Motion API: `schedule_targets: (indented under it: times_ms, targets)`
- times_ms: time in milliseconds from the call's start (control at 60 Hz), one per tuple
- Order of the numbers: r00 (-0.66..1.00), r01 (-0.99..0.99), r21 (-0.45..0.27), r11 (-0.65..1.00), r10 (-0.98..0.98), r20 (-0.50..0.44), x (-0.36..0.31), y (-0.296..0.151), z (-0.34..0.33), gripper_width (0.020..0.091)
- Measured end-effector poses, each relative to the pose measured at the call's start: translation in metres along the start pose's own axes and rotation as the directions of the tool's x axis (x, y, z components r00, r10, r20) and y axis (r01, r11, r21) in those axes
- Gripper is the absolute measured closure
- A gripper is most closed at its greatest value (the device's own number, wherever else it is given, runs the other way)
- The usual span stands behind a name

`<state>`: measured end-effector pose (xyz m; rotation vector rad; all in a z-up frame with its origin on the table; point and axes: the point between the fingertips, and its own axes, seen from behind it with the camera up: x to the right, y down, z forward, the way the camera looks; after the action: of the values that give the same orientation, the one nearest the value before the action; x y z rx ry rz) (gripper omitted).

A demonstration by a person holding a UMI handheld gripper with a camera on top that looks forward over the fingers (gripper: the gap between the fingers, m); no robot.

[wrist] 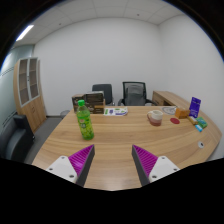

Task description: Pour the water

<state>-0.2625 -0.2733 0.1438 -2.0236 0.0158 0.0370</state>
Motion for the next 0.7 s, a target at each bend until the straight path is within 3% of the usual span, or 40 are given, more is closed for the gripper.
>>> schedule_targets:
  times_ms: [250,600,633,700]
  targets:
    - [0.995,0.042,-0.025,0.999,-0.039,0.089,-0.113,-0.001,0.101,0.0333]
    - [0.999,0.033,0.041,0.999,-0.035,0.042,-0.139,-0.037,0.237,0.0344]
    - [0.998,0.036,0.058,0.998,-0.039,0.044,-0.142,-0.04,0.243,0.0374]
    - [0.998,0.045,0.104,0.994,-0.048,0.033,-0.143,-0.048,0.253,0.0604]
